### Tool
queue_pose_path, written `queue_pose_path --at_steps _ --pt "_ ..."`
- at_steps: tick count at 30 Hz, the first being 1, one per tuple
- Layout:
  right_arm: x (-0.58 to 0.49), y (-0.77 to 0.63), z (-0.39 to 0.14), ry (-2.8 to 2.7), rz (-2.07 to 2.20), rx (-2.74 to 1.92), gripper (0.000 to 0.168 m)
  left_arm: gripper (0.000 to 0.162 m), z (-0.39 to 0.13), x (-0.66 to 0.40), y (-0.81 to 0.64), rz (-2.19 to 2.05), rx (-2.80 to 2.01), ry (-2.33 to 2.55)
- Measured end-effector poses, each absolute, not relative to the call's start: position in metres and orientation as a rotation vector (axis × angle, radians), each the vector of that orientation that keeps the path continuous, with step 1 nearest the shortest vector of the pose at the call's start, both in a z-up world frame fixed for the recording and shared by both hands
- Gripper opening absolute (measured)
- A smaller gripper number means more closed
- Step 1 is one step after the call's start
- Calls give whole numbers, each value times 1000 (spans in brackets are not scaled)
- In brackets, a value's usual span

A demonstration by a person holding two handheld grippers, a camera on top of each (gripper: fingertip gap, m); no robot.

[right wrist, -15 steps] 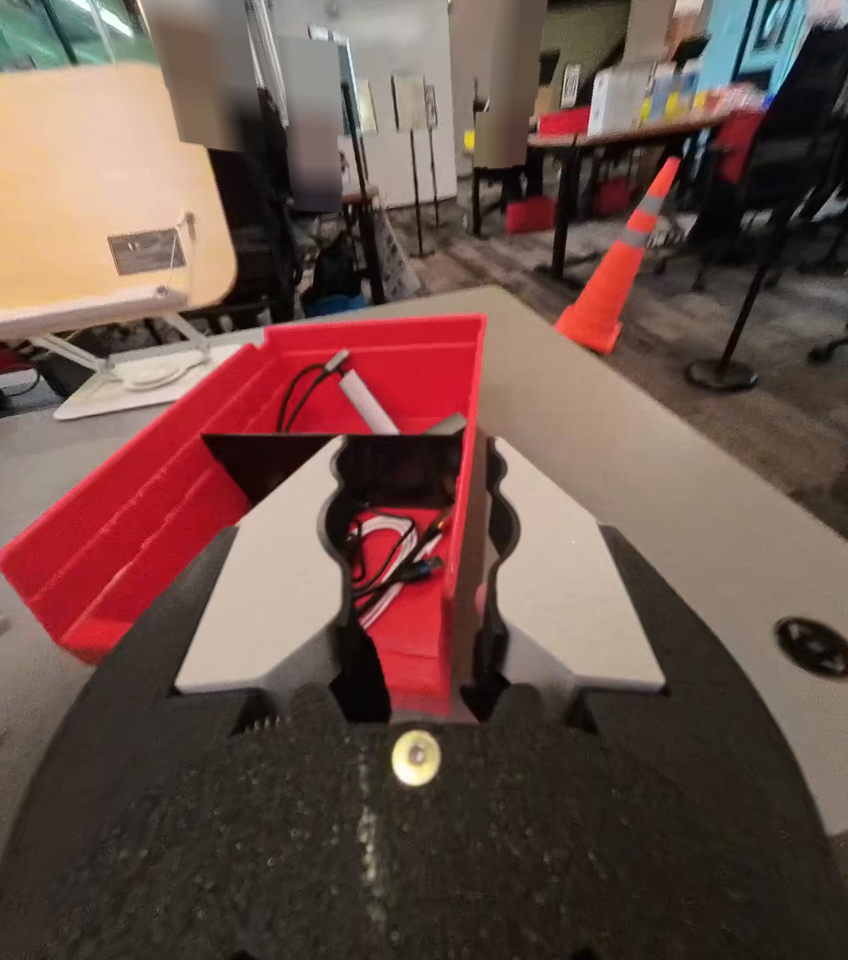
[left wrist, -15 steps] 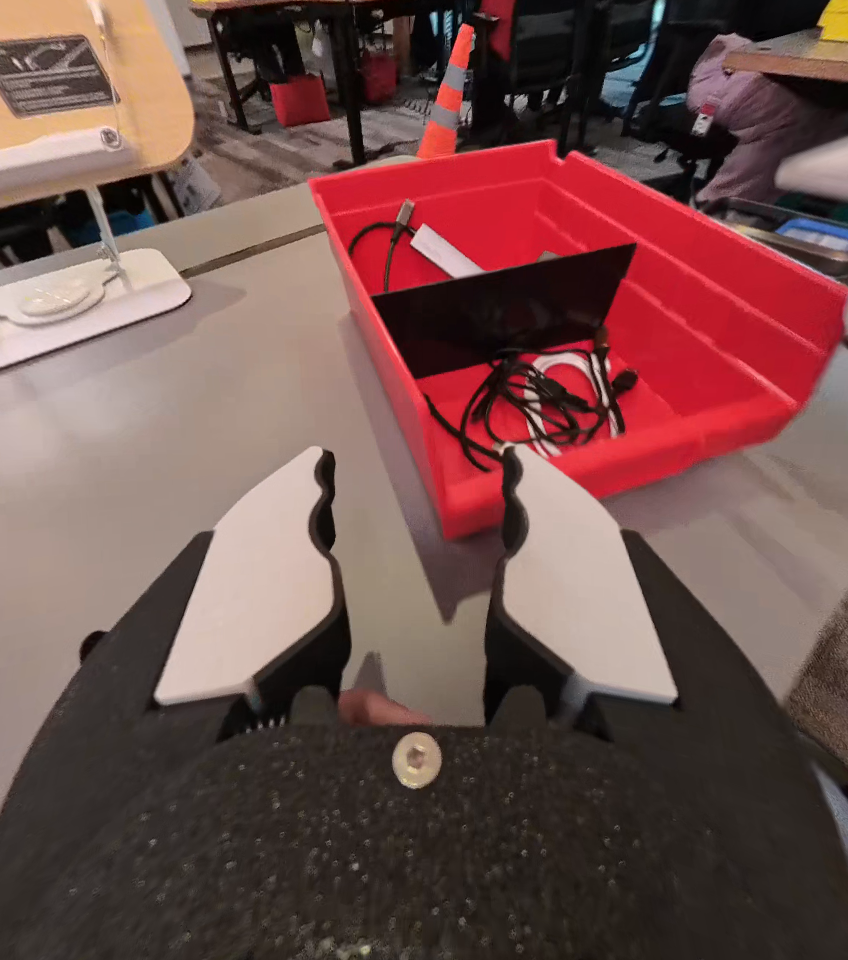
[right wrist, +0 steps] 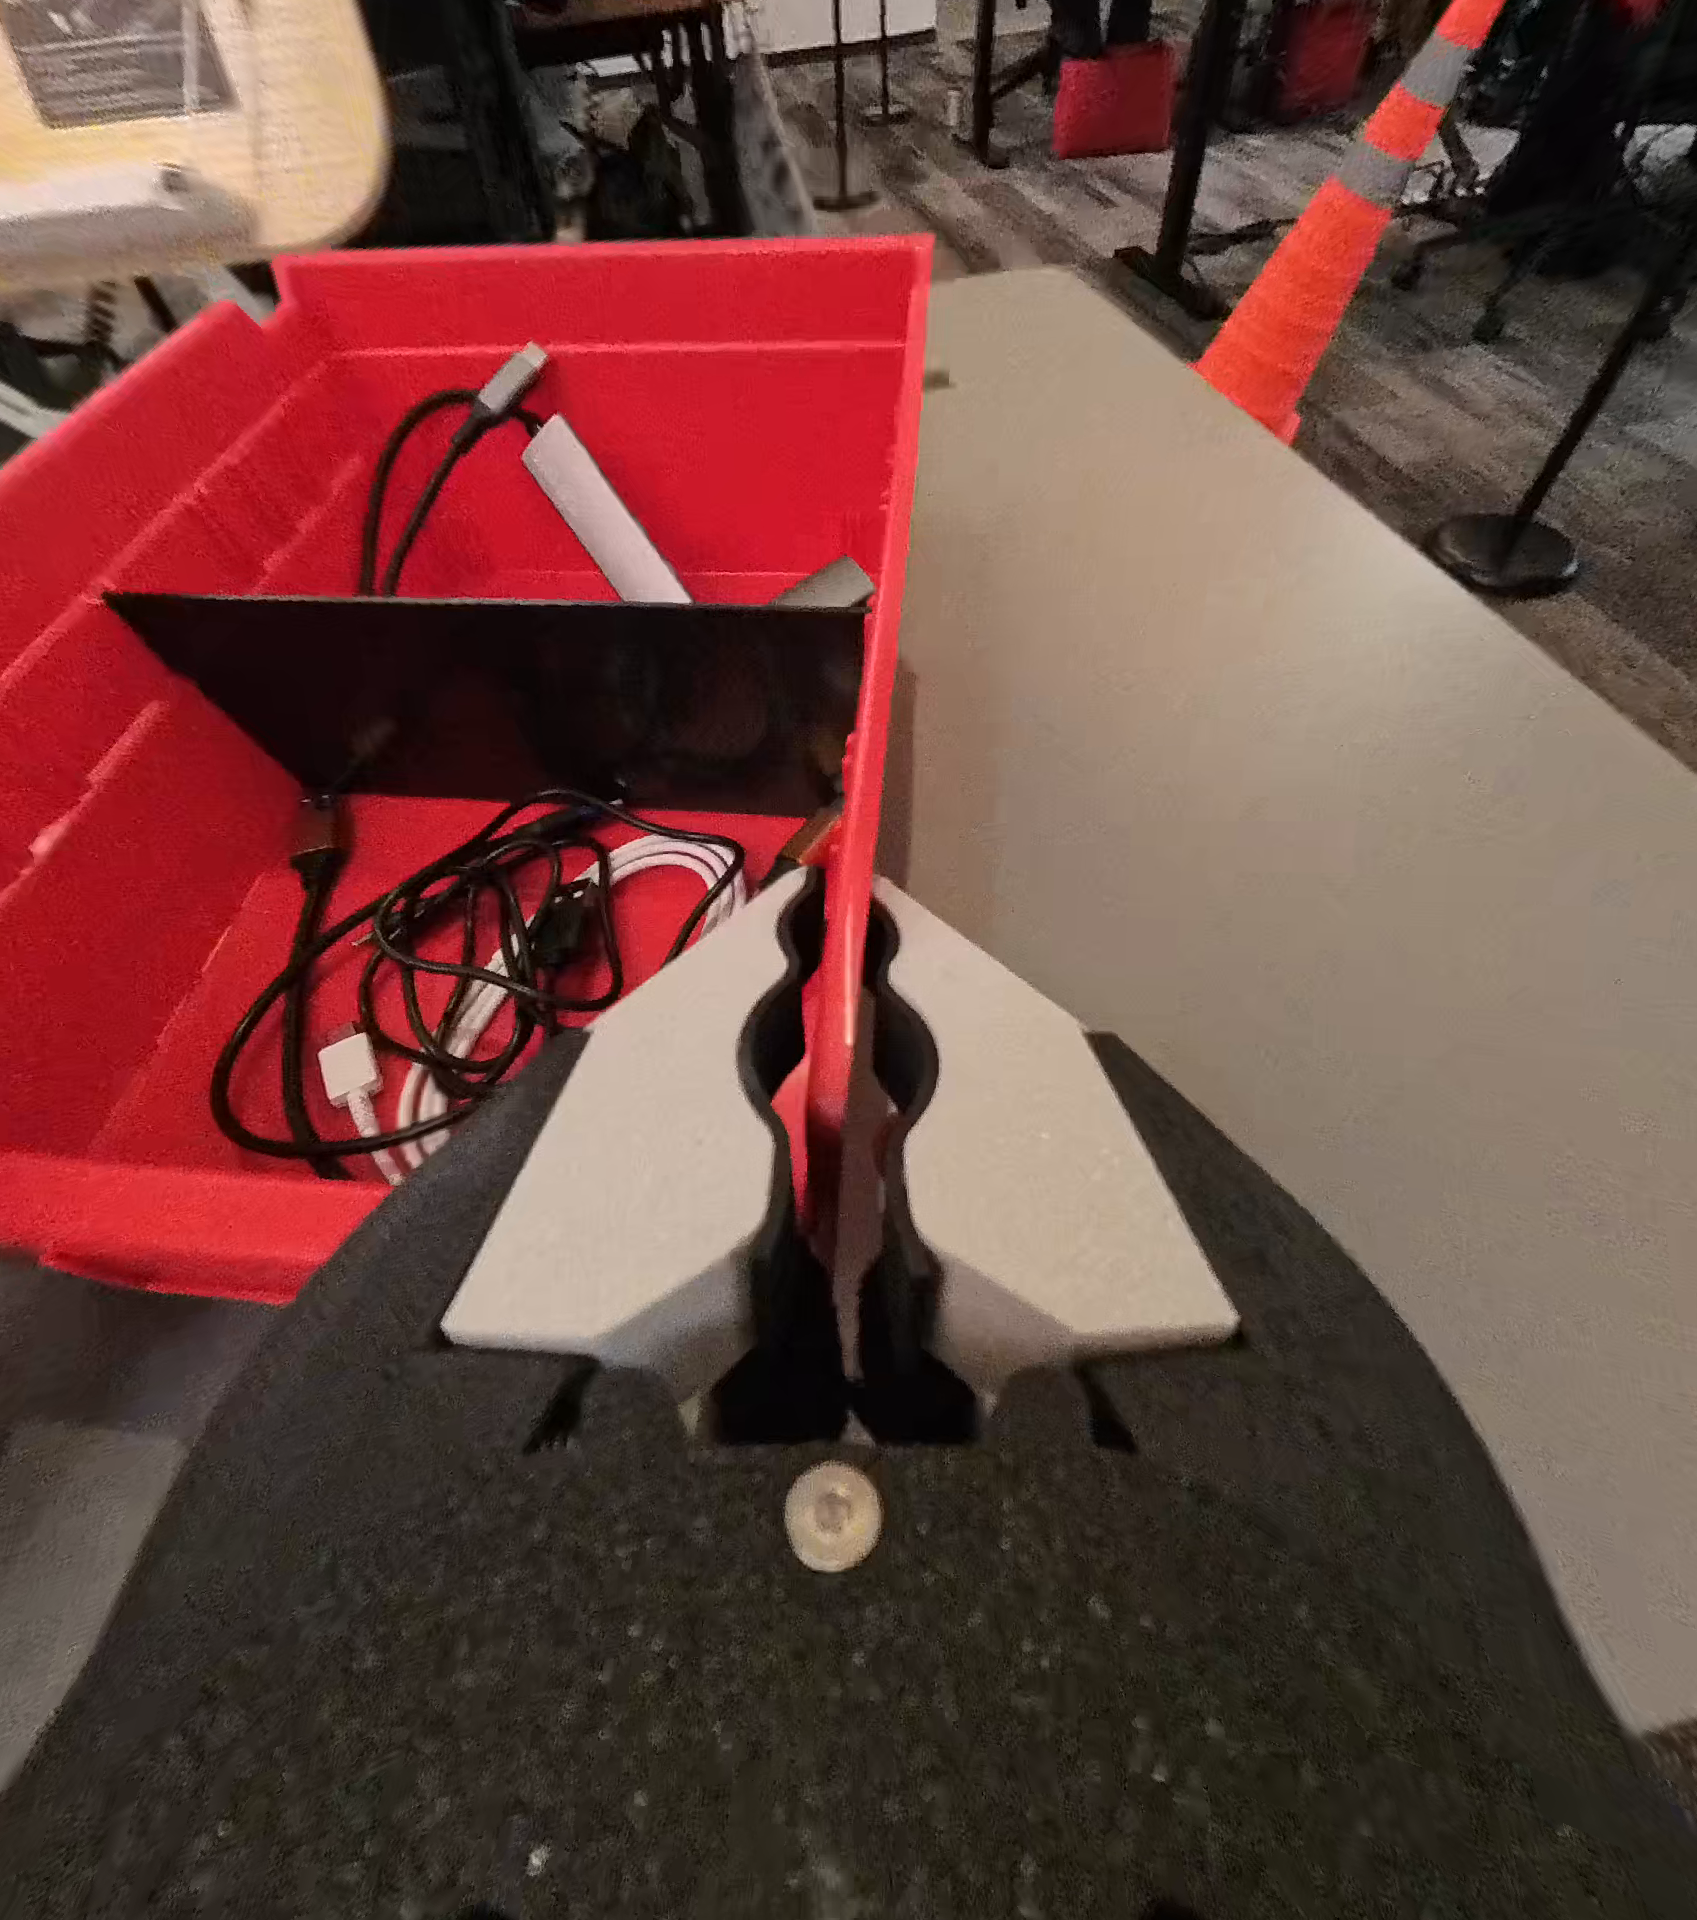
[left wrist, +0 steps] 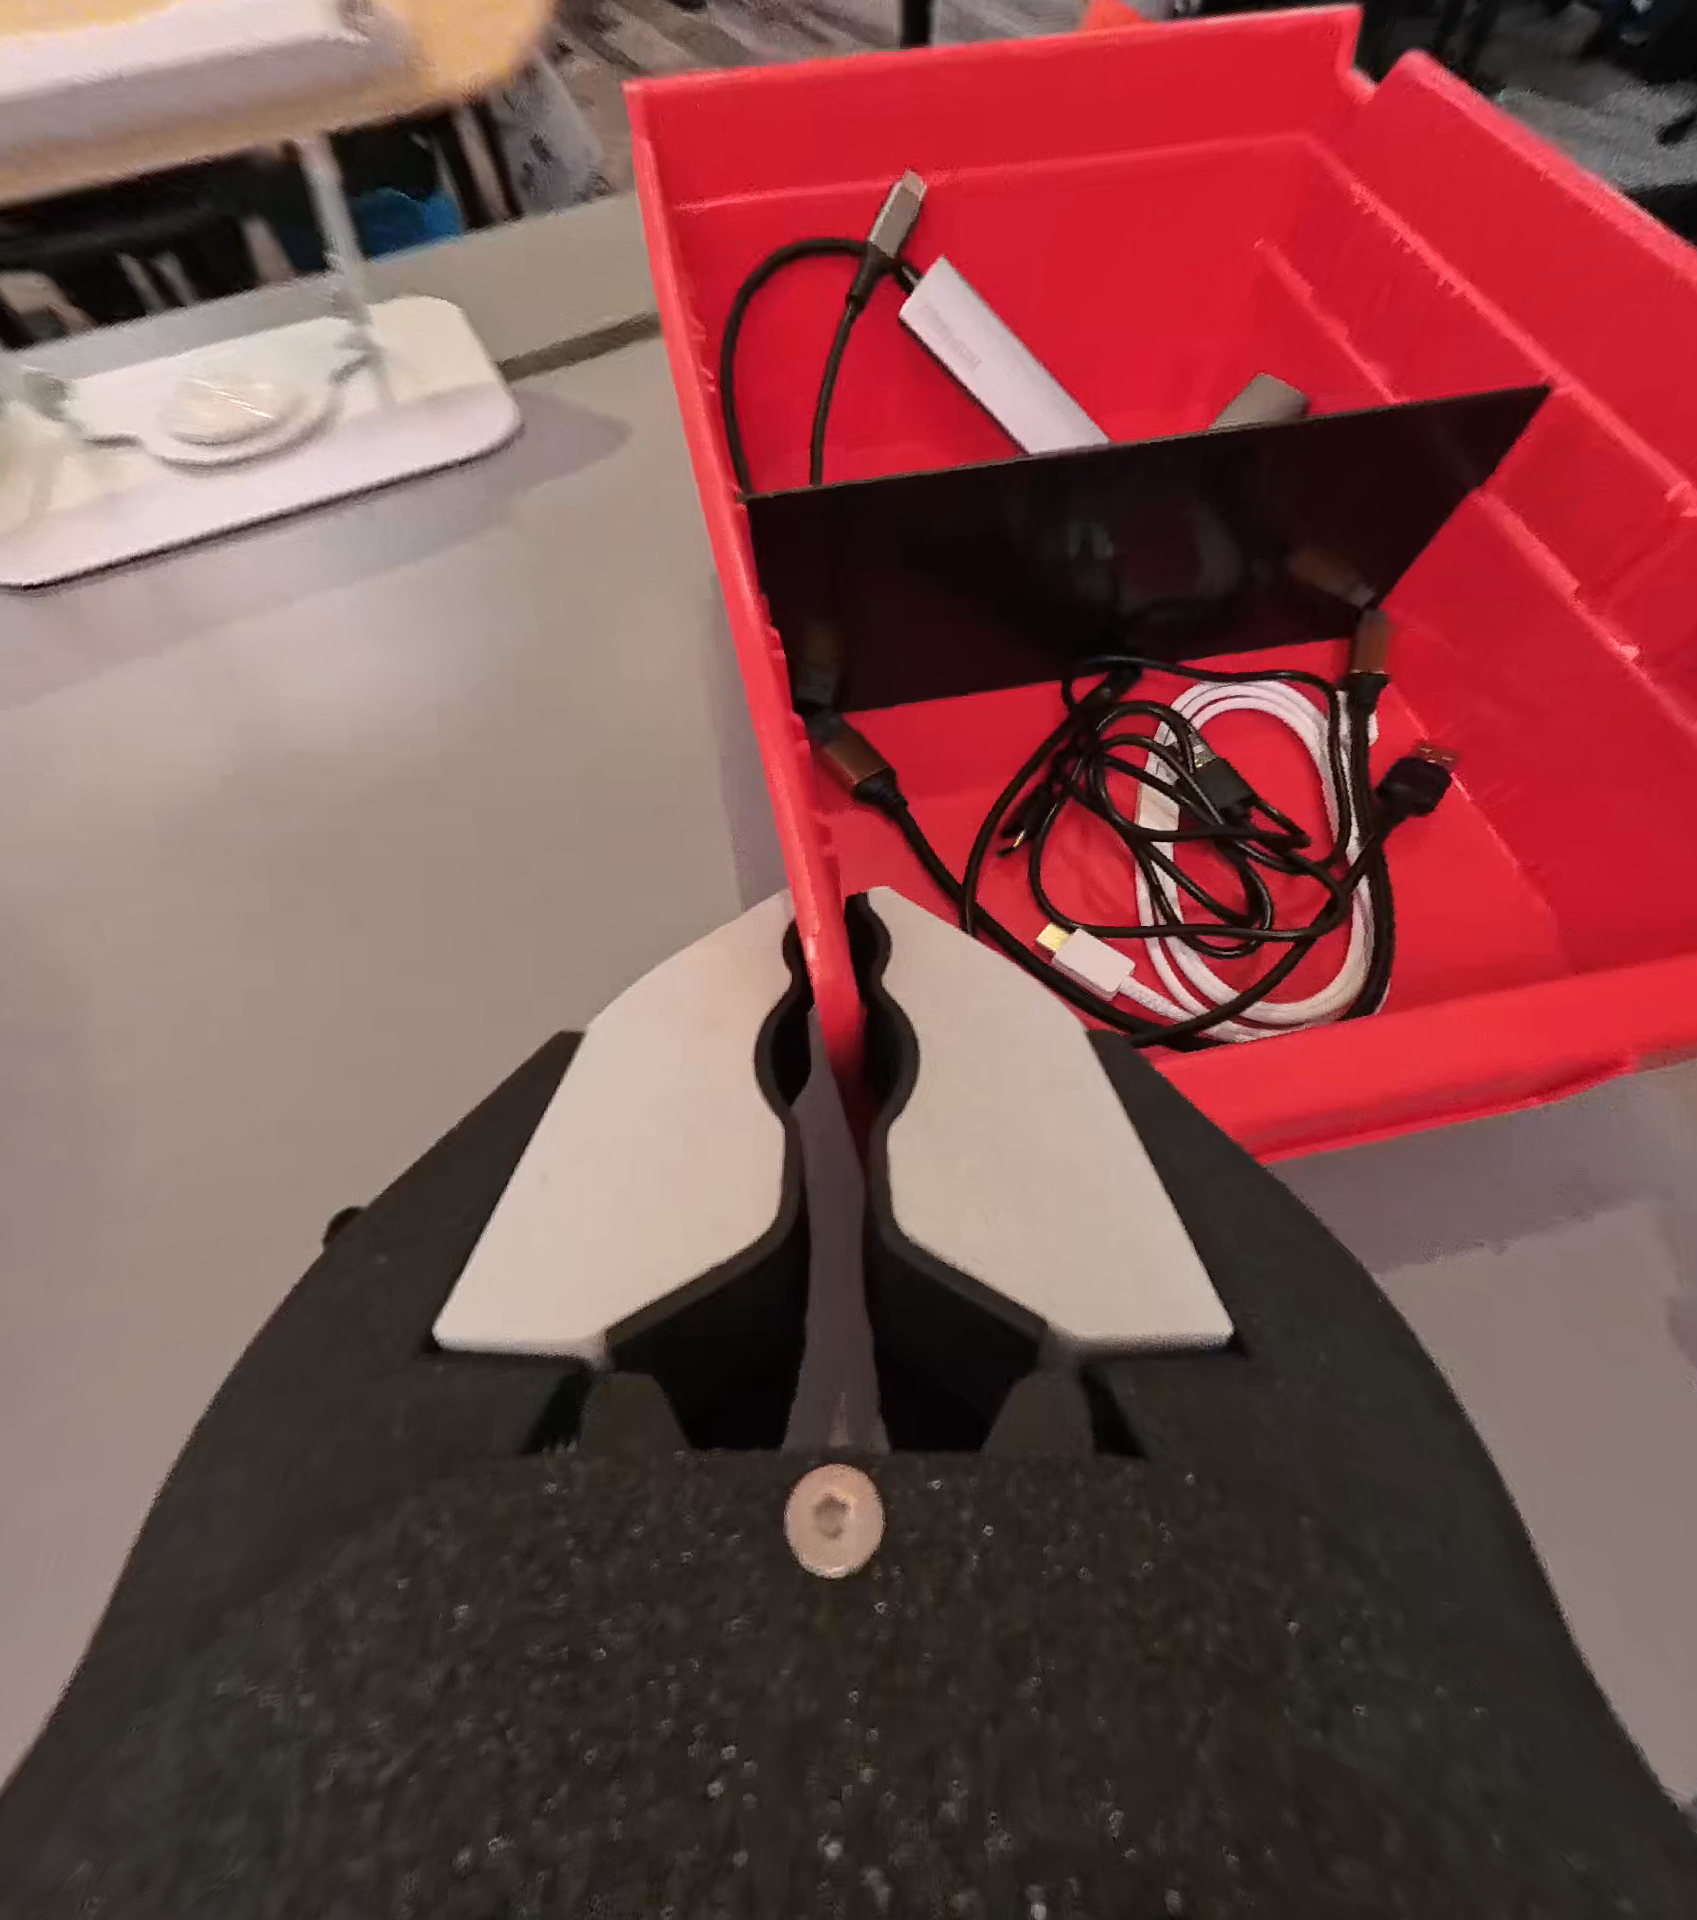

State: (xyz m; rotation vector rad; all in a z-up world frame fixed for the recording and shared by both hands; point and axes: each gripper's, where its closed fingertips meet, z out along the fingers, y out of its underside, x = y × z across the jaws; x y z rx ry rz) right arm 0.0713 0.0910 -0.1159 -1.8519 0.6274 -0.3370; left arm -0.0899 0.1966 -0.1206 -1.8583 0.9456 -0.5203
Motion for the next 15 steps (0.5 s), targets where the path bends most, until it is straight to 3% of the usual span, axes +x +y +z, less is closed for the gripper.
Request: queue_pose_path --at_steps 1,9,15 --pt "60 101 -110 594 -322 -1842 4 5 -115 -104 201 -507 -1845 915" --pt "-53 210 -107 332 -205 -1931 5 5 -111 -238 268 -342 -1934 691" --pt "-76 238 -122 317 -48 -1914 6 12 -132 -260 287 -462 -2033 732"
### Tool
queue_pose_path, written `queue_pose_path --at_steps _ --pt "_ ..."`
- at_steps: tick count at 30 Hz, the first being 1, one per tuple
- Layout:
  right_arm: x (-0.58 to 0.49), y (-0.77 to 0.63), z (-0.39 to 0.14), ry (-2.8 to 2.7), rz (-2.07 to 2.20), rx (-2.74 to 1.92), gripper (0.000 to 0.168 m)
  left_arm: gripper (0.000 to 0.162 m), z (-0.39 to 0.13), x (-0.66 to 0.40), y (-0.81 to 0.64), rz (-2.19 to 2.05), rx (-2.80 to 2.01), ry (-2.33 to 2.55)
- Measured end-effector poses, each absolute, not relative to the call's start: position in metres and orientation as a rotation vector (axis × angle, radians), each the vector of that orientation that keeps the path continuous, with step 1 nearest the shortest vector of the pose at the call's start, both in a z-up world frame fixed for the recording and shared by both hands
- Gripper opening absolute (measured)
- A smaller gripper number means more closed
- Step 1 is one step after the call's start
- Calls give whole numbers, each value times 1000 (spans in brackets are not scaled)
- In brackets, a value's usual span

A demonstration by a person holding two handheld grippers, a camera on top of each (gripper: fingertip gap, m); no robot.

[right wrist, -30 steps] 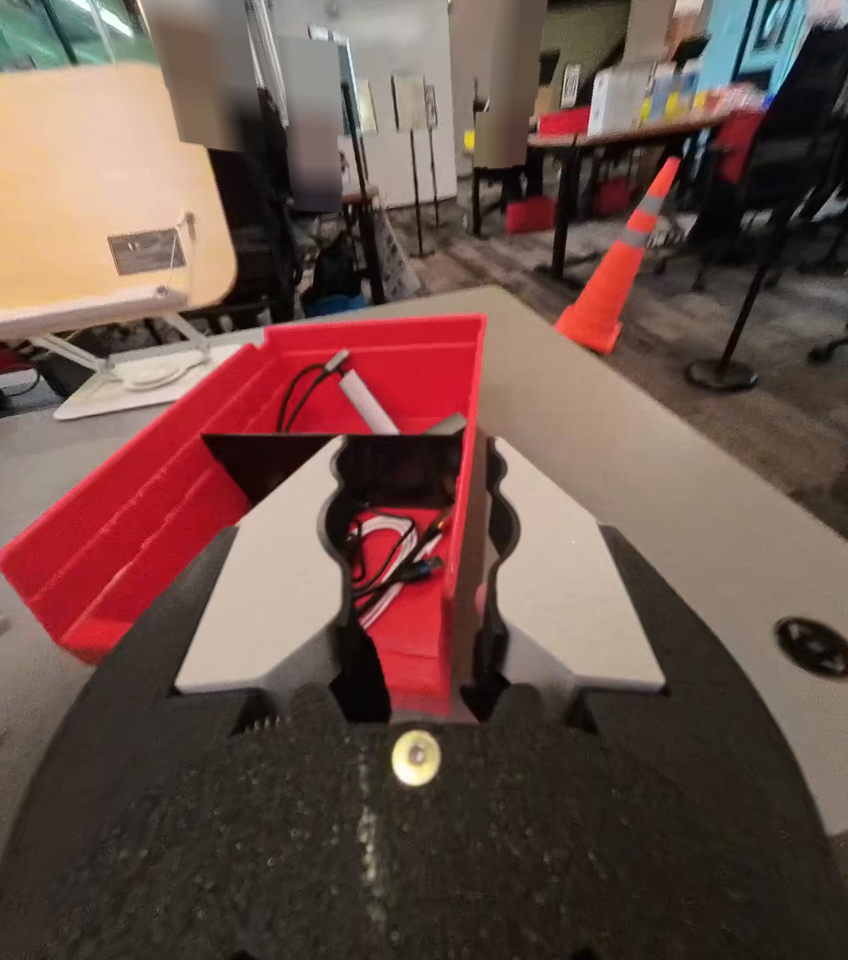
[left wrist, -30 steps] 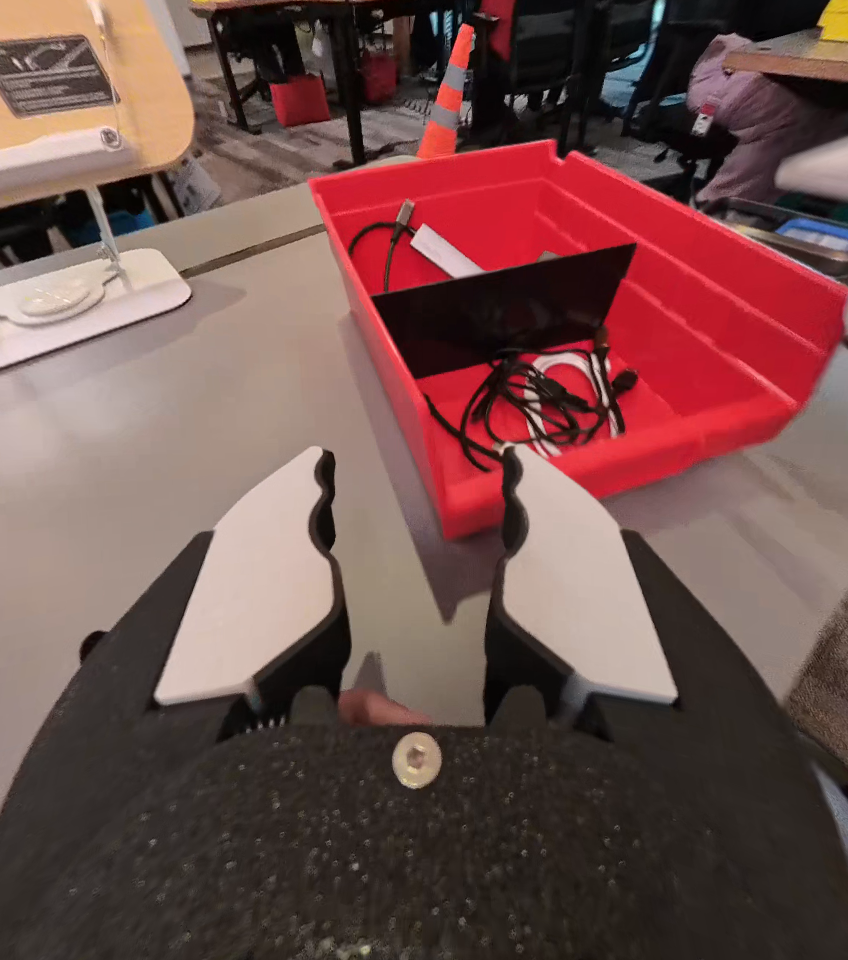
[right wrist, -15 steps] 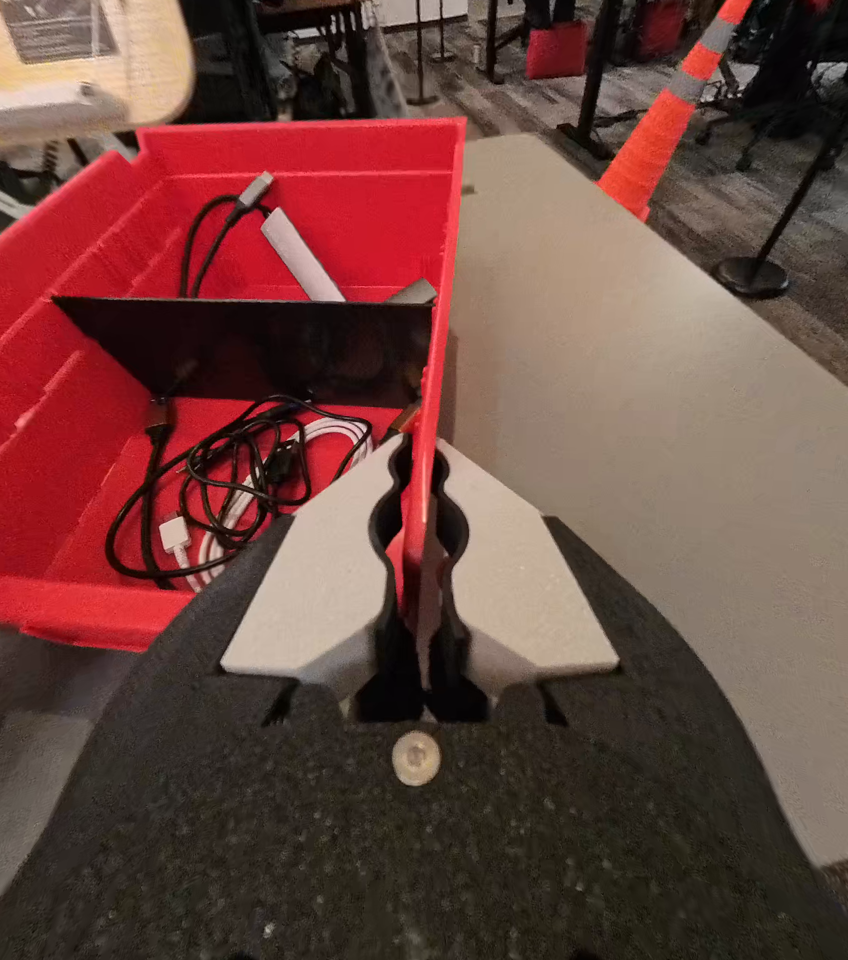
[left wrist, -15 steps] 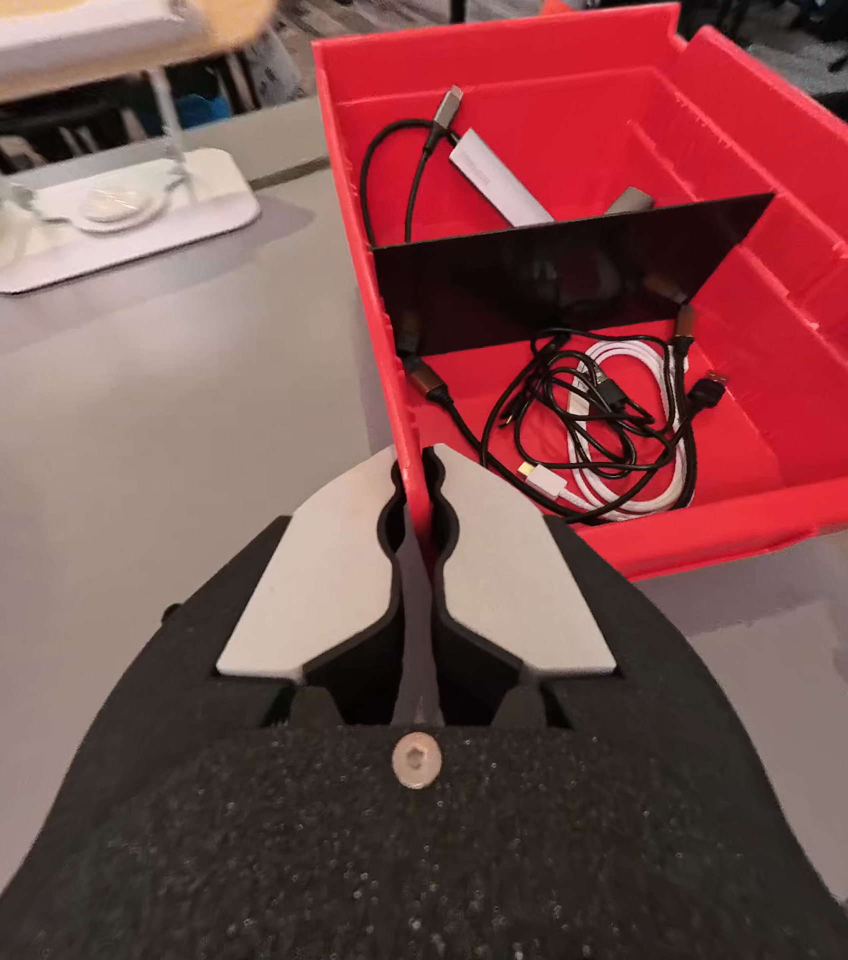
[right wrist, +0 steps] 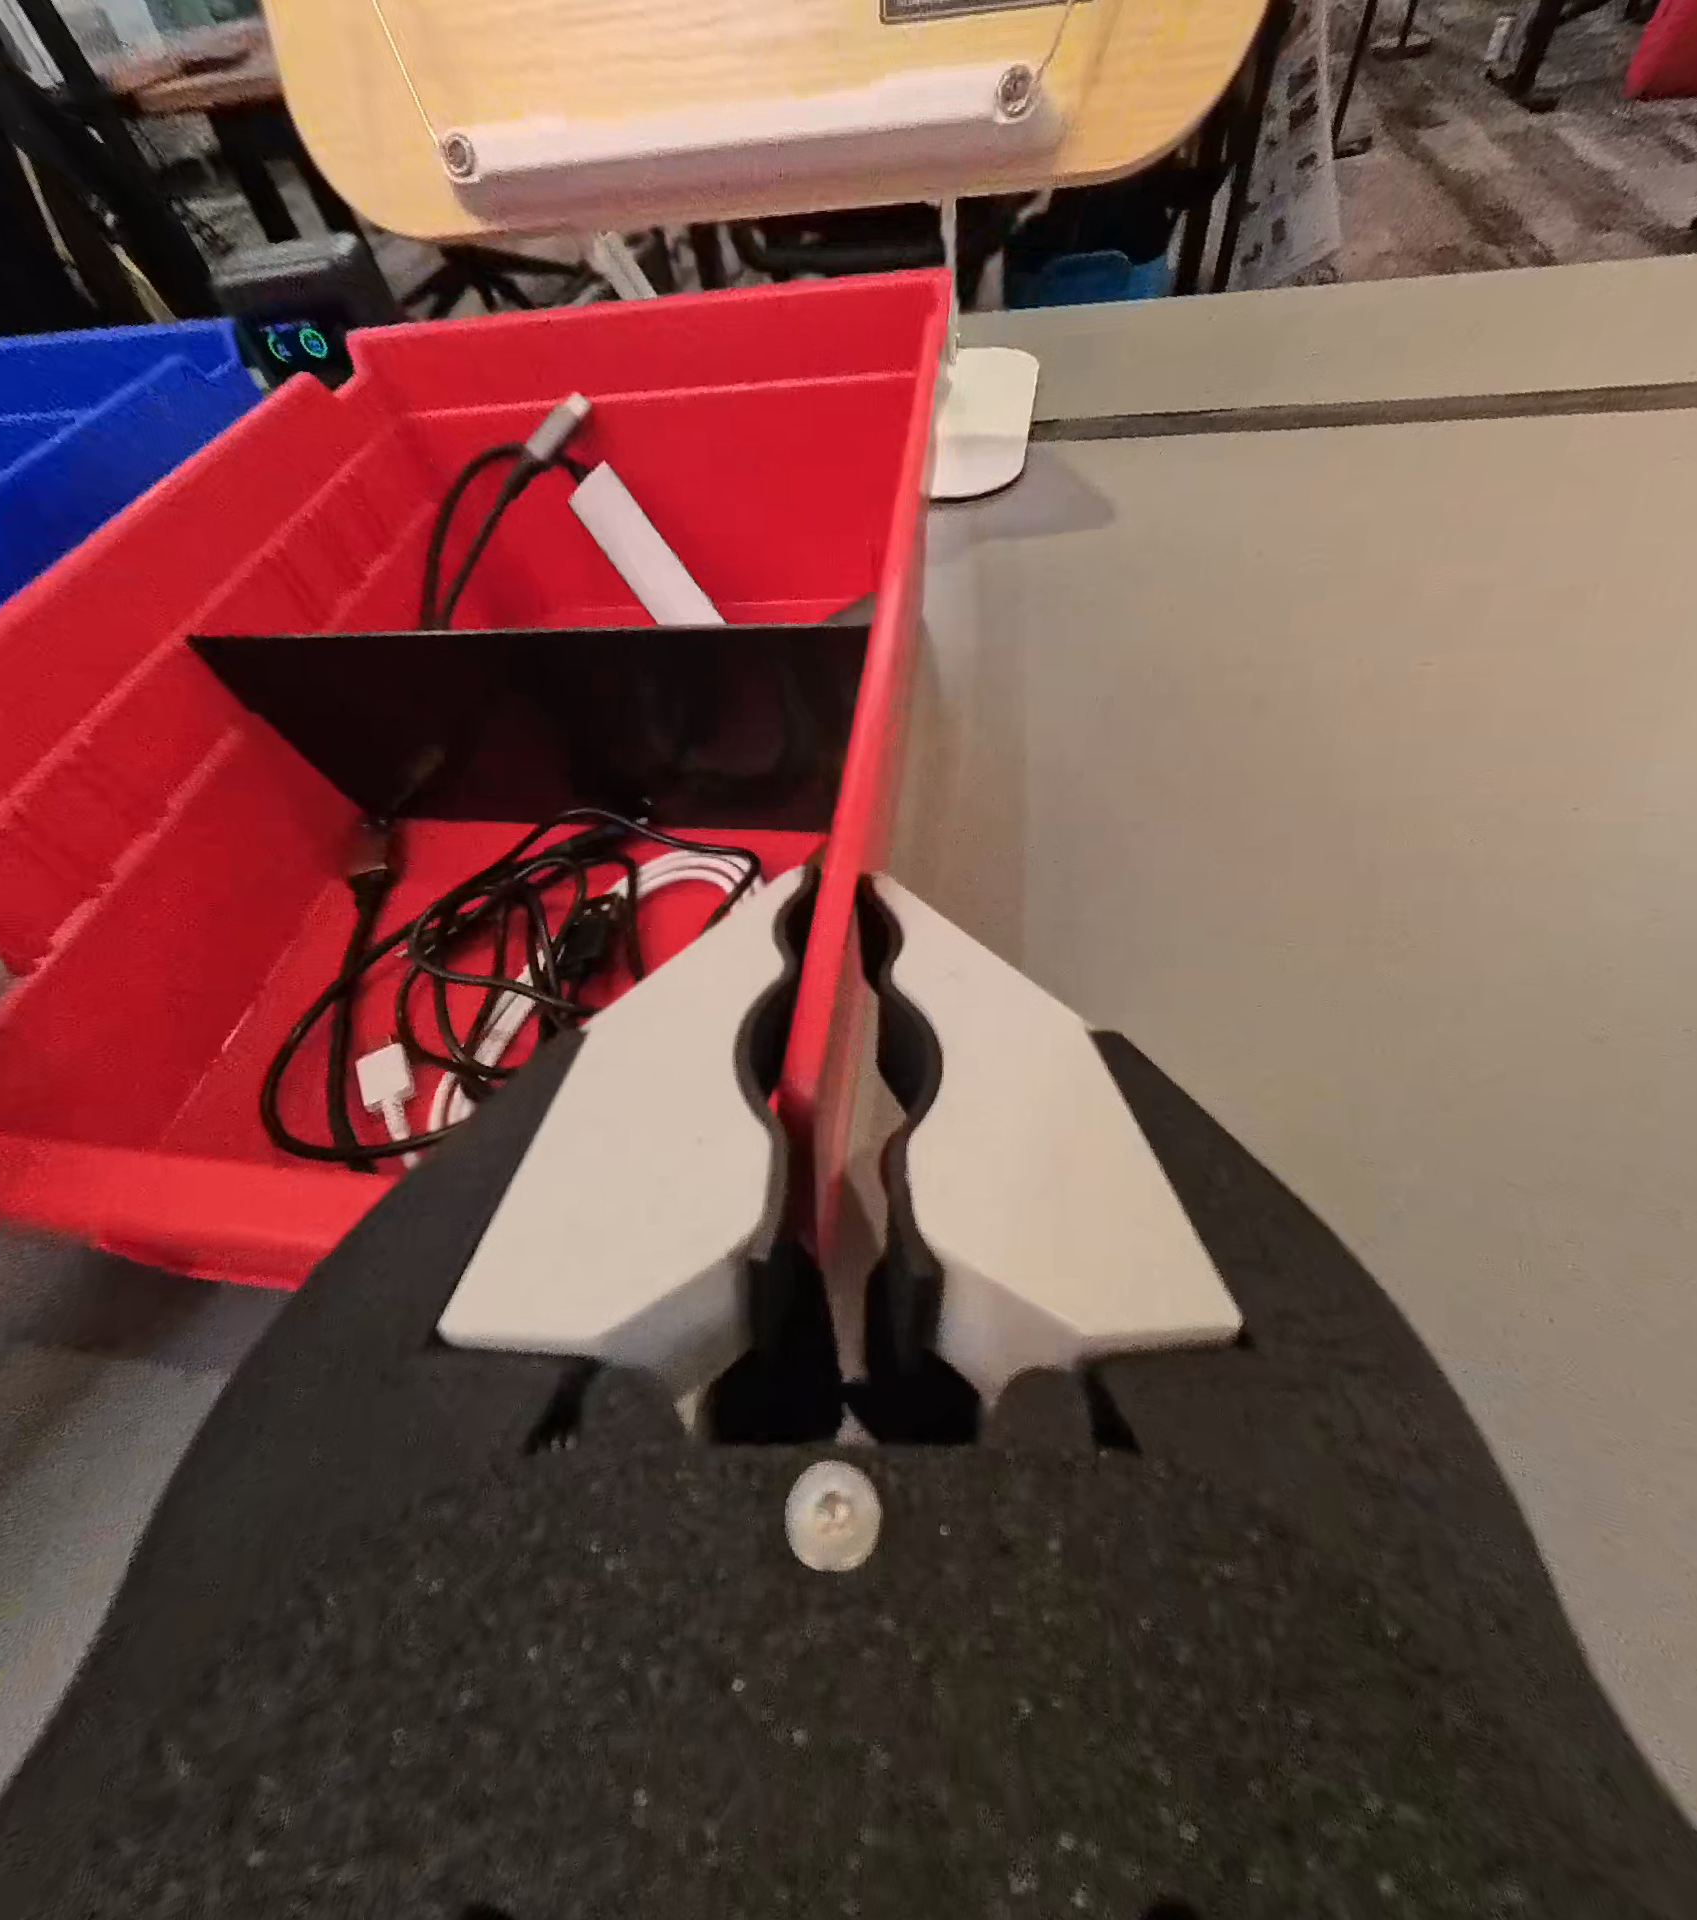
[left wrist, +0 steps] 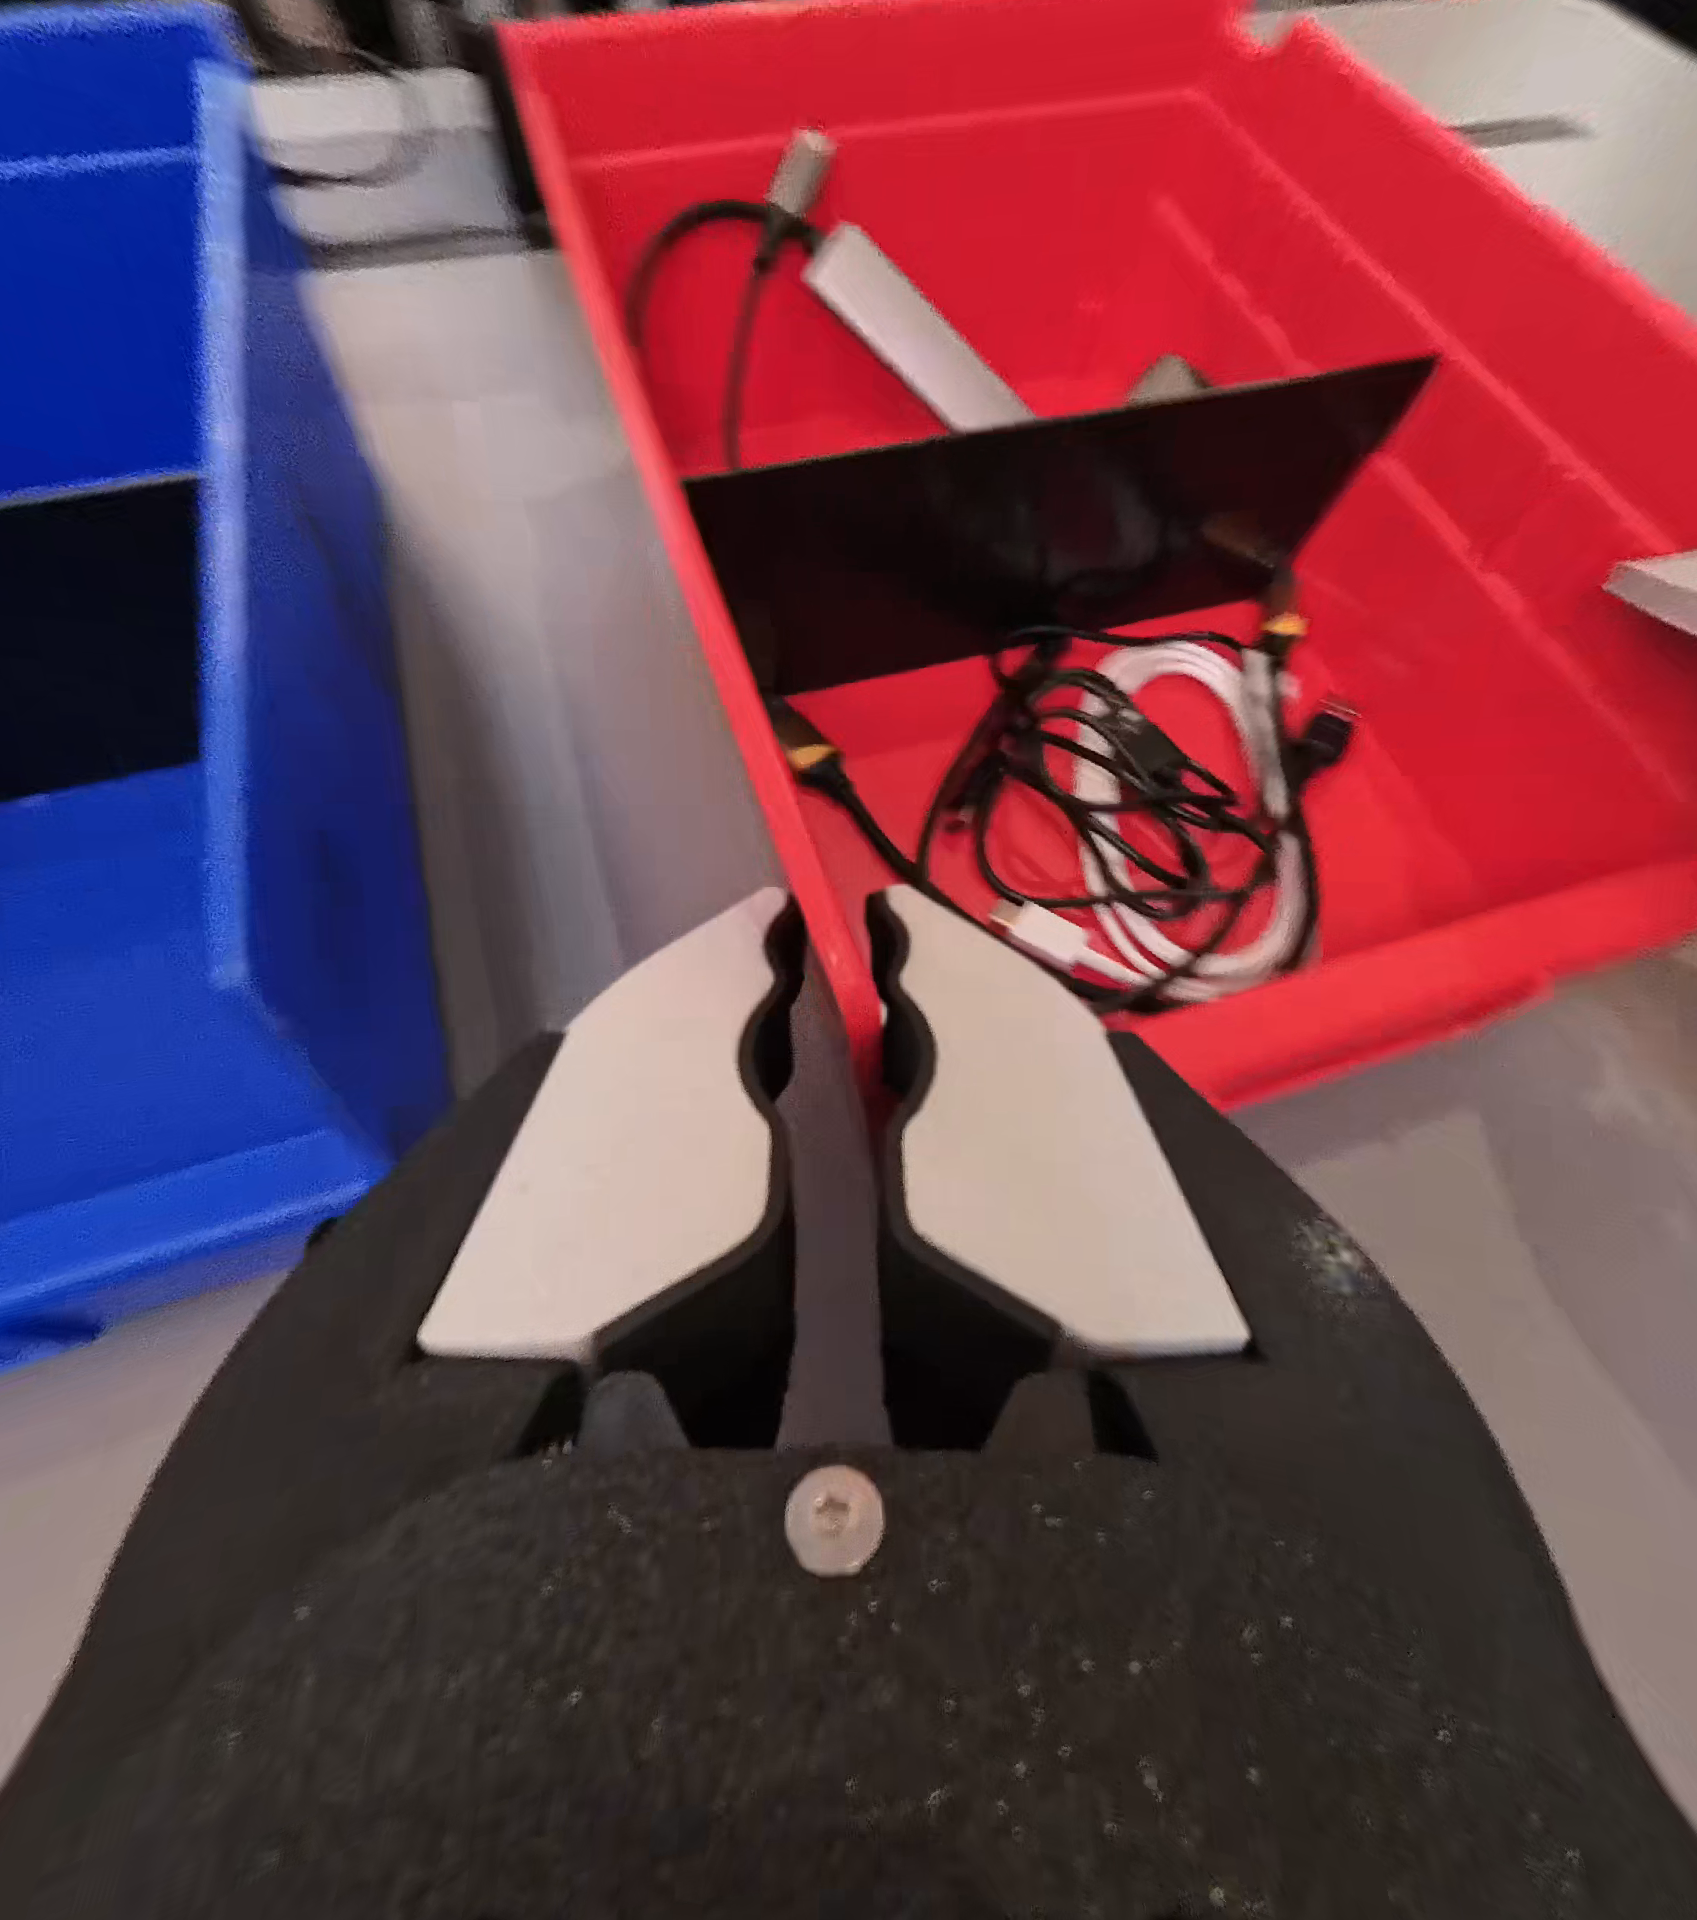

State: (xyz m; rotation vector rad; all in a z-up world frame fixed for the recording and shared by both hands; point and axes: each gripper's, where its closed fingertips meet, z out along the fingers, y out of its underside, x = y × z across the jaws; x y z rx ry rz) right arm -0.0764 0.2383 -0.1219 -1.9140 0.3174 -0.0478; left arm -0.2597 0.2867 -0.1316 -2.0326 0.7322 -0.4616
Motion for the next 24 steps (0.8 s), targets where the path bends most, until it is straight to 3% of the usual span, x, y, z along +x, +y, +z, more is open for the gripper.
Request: queue_pose_path --at_steps 4,7,11,14,16,18,20,22,24 --pt "-71 217 -114 234 39 -1844 24 30 -80 -272 256 -932 -1913 775" --pt "-62 184 -88 156 37 -1753 30 30 -47 -353 280 -818 -1809 573" --pt "-64 161 -55 139 18 -1616 36 40 -66 -522 350 -3 -1868 367" --pt "-121 162 -44 -49 9 -1581 35 51 -91 -537 373 -183 -1946 408" --pt "-178 167 -51 -176 92 -1609 36 43 -113 -525 384 -283 -2016 508" --pt "-226 175 -64 -288 132 -1648 36 53 -120 -518 401 -288 -2024 514" --pt "-257 187 -81 -350 137 -1695 36 35 -126 -511 414 -299 -2030 517" --pt "-290 198 -99 -385 233 -1762 38 3 -140 -511 418 -346 -2106 495" --pt "-313 211 -113 -393 259 -1815 40 5 -140 -513 411 -428 -2124 409"
